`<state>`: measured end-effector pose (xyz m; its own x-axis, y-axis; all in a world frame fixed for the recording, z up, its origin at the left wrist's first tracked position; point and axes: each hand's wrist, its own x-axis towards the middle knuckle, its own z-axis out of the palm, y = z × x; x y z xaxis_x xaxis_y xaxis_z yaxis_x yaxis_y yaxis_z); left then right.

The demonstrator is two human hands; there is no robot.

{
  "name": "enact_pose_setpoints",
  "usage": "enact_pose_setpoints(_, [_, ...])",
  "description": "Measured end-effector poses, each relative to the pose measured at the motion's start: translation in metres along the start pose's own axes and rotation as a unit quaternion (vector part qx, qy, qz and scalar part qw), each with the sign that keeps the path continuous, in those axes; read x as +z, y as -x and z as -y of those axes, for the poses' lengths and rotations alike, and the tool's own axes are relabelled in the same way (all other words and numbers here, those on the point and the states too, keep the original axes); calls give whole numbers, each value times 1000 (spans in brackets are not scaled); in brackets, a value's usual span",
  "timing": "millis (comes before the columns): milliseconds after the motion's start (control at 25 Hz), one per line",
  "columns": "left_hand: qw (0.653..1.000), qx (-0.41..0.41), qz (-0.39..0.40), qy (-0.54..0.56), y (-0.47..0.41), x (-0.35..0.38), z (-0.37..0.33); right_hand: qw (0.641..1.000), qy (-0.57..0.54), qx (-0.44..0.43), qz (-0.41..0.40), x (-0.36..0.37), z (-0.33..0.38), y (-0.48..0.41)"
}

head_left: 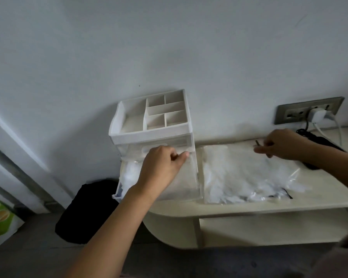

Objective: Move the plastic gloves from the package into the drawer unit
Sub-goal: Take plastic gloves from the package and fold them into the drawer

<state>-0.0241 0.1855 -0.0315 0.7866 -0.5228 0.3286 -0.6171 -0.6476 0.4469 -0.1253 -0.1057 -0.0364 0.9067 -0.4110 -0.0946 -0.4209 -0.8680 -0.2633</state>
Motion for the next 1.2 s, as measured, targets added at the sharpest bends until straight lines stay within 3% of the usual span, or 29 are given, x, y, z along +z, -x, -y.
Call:
enact_pose_setpoints(160, [994,57,55,80,0,32,-44,990,-3,125,58,31,-71,-8])
enact_pose_setpoints(280, [986,88,87,108,-2,64,-72,966,-164,176,96,41,-95,-5])
enact_pose_setpoints(520, [969,50,221,97,-8,142,-108,973,-164,142,80,49,-102,-6])
enact_pose_setpoints(680, [947,22,321,-16,-9,184,-102,985,-131,103,35,39,-108,0])
enact_pose_setpoints(760, [943,18,330,-35,-4,197,-95,988,-120,95,-3,36,-109,1])
enact_pose_setpoints(880, [959,26,279,-39,4,210,-89,983,-145,105,-50,33,-112,-4])
enact_pose_setpoints(960, [966,28,252,-57,7,215,-88,937,-318,116,-83,24,-107,-4])
enact_pose_setpoints(1040, [967,26,242,-70,8,218,-89,838,-530,82,-103,8,-97,2])
enact_pose_setpoints(1200, [961,-3,275,-19,-2,216,-88,726,-686,-6,-41,-16,-79,20])
